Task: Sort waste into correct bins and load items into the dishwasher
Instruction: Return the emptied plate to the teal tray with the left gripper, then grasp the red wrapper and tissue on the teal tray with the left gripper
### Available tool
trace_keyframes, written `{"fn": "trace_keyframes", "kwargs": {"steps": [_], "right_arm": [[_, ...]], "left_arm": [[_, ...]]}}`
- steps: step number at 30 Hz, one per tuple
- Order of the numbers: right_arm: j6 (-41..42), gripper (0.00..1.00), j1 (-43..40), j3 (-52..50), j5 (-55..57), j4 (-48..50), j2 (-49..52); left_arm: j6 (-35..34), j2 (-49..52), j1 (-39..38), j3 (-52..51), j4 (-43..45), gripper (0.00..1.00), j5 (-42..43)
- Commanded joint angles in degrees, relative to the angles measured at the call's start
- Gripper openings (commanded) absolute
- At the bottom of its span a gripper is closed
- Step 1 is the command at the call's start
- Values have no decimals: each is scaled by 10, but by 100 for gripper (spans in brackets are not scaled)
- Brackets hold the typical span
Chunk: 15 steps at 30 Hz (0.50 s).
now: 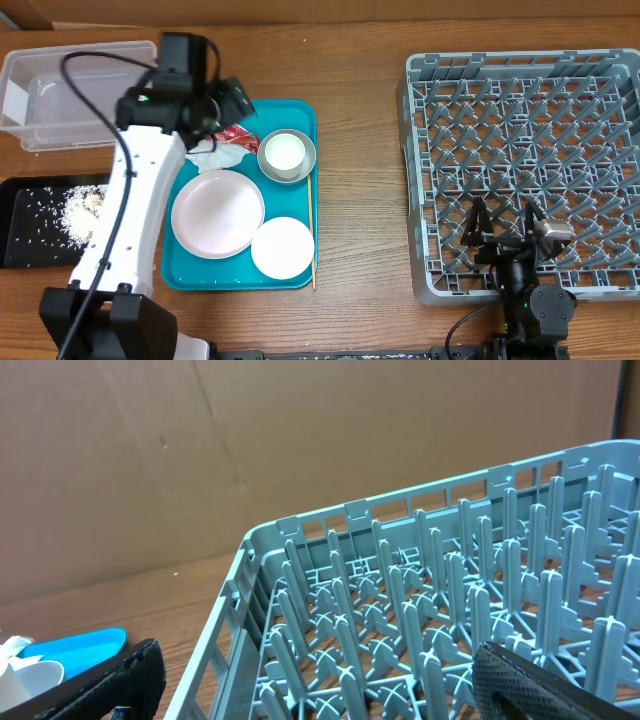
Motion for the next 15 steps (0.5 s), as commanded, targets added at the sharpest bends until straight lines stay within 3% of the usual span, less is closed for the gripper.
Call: {"fn": "trace_keyframes", "kwargs": {"steps": [1,5,15], "right_arm": [[-3,100,-2,-6,3,5,-4],[-3,100,-2,-6,3,5,-4],[-3,100,-2,-6,3,5,-4]], "left_arm": [[-99,22,21,7,25,89,11],[-120,68,24,7,61,97,24],[-142,196,24,7,68,97,67]]}}
